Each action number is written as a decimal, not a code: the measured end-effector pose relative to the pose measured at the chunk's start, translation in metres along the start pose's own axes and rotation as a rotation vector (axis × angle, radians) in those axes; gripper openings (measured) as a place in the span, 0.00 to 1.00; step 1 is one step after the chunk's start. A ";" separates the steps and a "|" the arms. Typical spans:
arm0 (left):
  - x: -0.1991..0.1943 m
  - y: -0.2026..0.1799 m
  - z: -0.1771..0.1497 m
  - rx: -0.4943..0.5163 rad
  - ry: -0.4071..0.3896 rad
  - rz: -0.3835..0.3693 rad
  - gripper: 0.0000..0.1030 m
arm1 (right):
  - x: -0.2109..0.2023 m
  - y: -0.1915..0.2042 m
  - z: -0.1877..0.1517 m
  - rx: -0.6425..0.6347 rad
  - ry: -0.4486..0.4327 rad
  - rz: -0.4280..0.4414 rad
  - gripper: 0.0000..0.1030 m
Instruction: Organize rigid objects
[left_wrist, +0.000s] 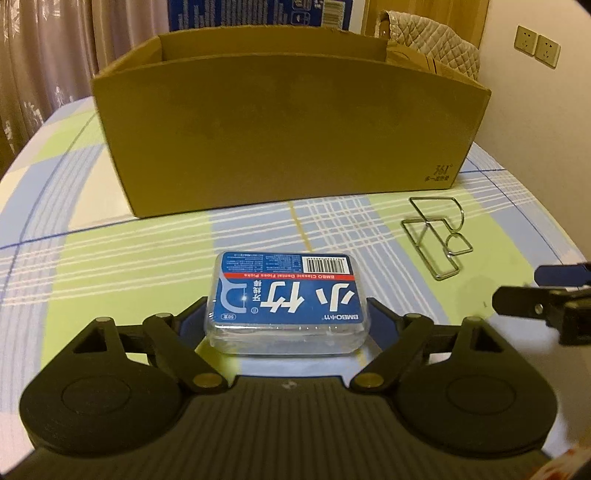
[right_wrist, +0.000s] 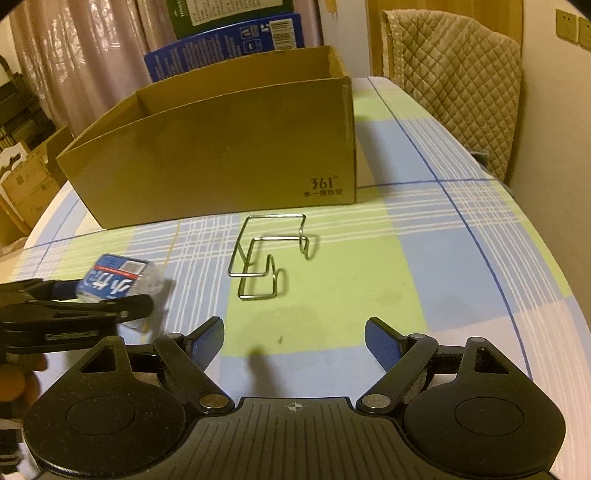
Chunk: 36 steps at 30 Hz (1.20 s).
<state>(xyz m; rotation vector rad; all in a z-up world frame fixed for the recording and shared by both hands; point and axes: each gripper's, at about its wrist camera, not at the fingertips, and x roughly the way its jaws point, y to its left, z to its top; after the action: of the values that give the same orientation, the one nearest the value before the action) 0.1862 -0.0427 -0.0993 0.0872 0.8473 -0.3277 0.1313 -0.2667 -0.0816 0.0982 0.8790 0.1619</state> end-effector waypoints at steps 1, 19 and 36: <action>-0.003 0.005 0.000 0.000 -0.006 0.002 0.81 | 0.002 0.001 0.001 -0.003 -0.005 0.000 0.78; -0.002 0.040 0.016 -0.060 -0.084 0.010 0.81 | 0.062 0.028 0.032 -0.101 -0.101 -0.071 0.78; 0.003 0.038 0.015 -0.071 -0.071 -0.003 0.81 | 0.073 0.029 0.034 -0.099 -0.104 -0.100 0.48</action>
<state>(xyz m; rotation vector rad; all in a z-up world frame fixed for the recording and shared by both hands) 0.2112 -0.0106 -0.0940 0.0082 0.7879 -0.3019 0.2000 -0.2257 -0.1106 -0.0293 0.7687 0.1060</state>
